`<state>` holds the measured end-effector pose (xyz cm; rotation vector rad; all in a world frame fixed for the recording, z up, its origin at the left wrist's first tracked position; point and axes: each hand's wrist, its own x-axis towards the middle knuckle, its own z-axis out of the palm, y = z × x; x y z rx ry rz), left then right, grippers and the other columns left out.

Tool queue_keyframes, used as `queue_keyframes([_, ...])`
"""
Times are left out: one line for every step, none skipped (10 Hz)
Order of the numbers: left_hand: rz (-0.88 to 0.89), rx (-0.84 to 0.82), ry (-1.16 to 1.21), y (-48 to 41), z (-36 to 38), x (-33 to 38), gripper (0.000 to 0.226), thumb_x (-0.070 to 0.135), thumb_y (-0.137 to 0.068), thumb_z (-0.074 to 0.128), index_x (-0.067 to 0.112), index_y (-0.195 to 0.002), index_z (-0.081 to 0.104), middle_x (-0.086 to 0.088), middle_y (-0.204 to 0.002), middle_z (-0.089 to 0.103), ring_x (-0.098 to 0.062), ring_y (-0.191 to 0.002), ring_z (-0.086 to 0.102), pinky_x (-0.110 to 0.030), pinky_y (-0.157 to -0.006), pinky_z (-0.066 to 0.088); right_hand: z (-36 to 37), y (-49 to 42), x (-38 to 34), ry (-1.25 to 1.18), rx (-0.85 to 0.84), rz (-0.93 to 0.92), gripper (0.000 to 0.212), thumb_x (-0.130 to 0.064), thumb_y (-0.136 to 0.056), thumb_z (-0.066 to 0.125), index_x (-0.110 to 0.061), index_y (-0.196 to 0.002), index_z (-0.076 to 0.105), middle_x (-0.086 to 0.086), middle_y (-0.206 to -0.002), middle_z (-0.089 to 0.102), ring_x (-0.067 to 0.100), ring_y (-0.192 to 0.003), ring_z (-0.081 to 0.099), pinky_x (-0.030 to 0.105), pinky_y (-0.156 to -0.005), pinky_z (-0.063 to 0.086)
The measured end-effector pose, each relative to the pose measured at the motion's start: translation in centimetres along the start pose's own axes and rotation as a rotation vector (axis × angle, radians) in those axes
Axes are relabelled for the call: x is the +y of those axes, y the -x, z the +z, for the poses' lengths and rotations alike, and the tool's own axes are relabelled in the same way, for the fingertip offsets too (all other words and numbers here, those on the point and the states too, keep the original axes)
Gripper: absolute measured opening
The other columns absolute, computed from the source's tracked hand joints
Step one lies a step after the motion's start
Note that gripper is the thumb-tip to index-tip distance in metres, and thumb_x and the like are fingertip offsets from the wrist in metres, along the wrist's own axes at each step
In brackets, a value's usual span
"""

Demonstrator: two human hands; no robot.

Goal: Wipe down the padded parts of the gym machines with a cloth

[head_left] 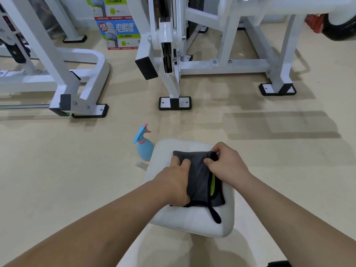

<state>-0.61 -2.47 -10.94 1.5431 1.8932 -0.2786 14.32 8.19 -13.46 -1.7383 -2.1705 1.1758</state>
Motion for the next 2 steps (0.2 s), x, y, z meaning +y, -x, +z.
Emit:
queue_keyframes([0.018,0.039,0.082,0.0,-1.9,-1.0,0.070,0.043,-0.079,0.080,0.022,-0.136,0.045,-0.002,-0.127,0.051,-0.021,-0.100,0.060,-0.035,-0.084,0.056,-1.0,0.6,-1.0,0.023,-0.043,0.006,0.040,-0.040,-0.087,0.074,-0.024,-0.120,0.057,-0.005,-0.106,0.061,0.018,-0.097,0.062,0.038,-0.087,0.054])
queue_keyframes([0.049,0.378,0.240,0.1,-3.9,-1.2,0.029,0.039,-0.092,0.066,0.019,-0.112,0.066,0.005,-0.093,0.068,-0.015,-0.088,0.063,-0.035,-0.079,0.056,-2.9,1.4,-2.0,0.002,0.025,-0.049,0.038,-0.046,-0.088,0.072,-0.026,-0.120,0.063,-0.009,-0.117,0.061,0.015,-0.104,0.063,0.038,-0.093,0.054])
